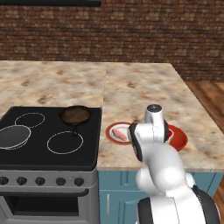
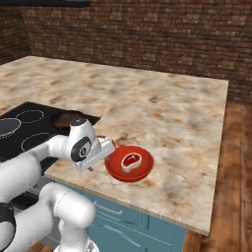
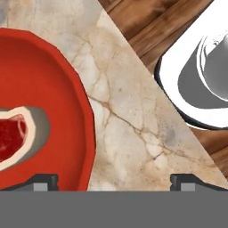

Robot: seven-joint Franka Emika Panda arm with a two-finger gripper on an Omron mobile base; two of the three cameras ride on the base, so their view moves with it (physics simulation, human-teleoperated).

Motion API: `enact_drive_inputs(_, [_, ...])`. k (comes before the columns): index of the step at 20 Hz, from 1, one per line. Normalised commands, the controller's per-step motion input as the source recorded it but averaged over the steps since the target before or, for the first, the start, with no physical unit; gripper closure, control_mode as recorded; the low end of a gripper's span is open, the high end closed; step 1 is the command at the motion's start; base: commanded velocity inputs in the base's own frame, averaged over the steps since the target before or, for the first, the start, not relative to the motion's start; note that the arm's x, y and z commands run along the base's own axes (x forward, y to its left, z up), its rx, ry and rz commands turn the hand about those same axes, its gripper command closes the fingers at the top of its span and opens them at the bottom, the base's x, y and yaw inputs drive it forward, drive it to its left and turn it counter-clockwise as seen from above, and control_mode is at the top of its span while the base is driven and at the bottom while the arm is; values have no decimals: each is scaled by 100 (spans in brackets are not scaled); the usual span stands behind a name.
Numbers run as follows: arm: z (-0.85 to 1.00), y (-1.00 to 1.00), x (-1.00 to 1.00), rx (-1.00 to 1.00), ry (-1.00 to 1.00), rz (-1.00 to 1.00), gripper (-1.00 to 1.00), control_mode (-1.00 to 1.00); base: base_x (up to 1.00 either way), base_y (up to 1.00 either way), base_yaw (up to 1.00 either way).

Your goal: Place one of the steaks on the plate and the other in the bowl. Then place the bowl in the fridge.

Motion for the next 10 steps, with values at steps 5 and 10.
enact_drive_inputs(5, [-18, 0, 35, 0, 0, -23, -100, -100, 0, 0, 0])
enact_drive_inputs(10, [-26, 0, 33, 0, 0, -24, -100, -100, 0, 0, 0])
